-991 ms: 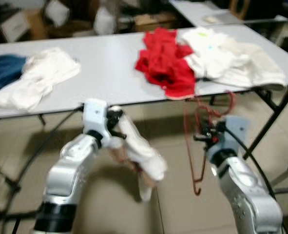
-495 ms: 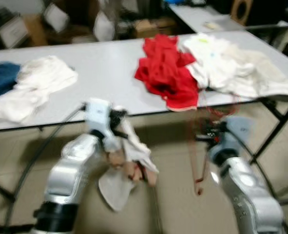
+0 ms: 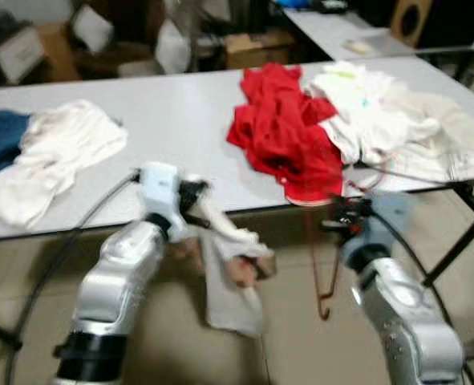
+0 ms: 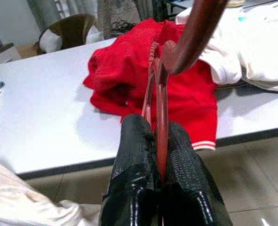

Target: Hang hanger

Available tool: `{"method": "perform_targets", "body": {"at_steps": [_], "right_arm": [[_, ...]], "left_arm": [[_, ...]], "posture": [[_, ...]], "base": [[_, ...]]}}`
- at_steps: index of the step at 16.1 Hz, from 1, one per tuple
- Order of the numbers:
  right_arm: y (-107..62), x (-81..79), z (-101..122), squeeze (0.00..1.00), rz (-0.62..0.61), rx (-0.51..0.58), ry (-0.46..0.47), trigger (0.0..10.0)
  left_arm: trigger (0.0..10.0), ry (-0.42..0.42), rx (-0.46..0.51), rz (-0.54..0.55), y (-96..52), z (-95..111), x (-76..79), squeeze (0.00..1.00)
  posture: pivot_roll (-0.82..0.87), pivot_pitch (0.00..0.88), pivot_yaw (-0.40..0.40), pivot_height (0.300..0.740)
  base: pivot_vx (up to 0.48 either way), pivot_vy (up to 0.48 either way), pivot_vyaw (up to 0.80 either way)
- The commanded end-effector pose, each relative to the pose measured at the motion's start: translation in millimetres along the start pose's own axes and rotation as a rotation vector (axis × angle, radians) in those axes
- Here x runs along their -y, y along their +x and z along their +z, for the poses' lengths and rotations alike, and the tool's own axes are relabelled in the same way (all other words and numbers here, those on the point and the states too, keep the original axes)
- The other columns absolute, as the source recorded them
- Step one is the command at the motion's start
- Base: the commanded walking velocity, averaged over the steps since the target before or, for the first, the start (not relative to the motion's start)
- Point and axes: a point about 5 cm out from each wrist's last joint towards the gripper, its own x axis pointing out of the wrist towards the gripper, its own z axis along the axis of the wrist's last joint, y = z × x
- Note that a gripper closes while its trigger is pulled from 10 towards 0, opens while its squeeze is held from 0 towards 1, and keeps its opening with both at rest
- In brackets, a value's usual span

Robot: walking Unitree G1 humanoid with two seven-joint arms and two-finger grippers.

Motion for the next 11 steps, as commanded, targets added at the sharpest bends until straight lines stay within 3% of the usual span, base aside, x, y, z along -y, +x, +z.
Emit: {"method": "perform_targets", "body": {"at_steps": [1, 11], "right_arm": [[-1.9, 8.2, 2.5, 0.00, -0.032, 0.011, -0.010, 10.0], [-2.4, 8.2, 3.2, 0.00, -0.032, 0.013, -0.009, 10.0]], "left_arm": [[10.0, 0.004, 0.026, -0.036, 2.6, 6.7, 8.3, 0.00], [10.0, 0.008, 0.025, -0.046, 2.1, 6.8, 9.9, 0.00]], "posture": [[-0.14, 0.000, 0.070, 0.740], [-0.14, 0.000, 0.071, 0.740]], "base": [[0.382, 0.000, 0.00], [0.383, 0.000, 0.00]]}}
